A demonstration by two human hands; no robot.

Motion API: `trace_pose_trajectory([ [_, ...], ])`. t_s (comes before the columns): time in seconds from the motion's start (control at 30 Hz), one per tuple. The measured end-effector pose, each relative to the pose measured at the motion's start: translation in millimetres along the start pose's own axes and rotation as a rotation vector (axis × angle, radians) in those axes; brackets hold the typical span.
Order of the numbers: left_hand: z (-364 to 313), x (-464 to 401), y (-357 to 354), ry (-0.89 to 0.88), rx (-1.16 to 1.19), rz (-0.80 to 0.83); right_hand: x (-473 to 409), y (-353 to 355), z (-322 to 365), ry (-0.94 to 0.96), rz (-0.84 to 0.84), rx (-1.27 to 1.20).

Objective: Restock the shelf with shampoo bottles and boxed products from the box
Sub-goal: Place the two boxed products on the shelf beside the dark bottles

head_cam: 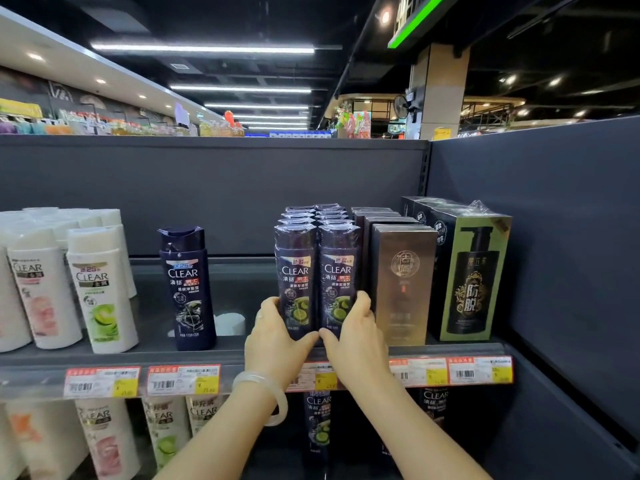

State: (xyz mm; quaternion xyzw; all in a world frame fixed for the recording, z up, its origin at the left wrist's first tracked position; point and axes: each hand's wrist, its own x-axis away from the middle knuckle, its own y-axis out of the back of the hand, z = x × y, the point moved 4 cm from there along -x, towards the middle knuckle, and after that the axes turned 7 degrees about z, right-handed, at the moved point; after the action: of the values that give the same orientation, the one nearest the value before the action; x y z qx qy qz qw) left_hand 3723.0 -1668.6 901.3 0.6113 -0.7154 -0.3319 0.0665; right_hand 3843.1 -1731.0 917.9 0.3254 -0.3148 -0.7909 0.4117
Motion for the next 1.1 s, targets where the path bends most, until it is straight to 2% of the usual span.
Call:
trace_pose_trajectory([
  [0.2, 7.4, -6.8, -1.0, -0.011, -0.009, -0.002, -12.6, -3.2, -0.7, -0.056, -0.034, 0.065],
  [0.53, 6.1, -5.7, 1.9, -0.035, -0.022, -0.021, -16.8, -5.3, -0.7, -0.046, -0.082, 0.134],
  [1.1, 1.4, 7.2, 11.6, -0.066, -0.003, -0.016, -9.9, -5.1, -5.3, -0.04, -0.076, 0.091],
])
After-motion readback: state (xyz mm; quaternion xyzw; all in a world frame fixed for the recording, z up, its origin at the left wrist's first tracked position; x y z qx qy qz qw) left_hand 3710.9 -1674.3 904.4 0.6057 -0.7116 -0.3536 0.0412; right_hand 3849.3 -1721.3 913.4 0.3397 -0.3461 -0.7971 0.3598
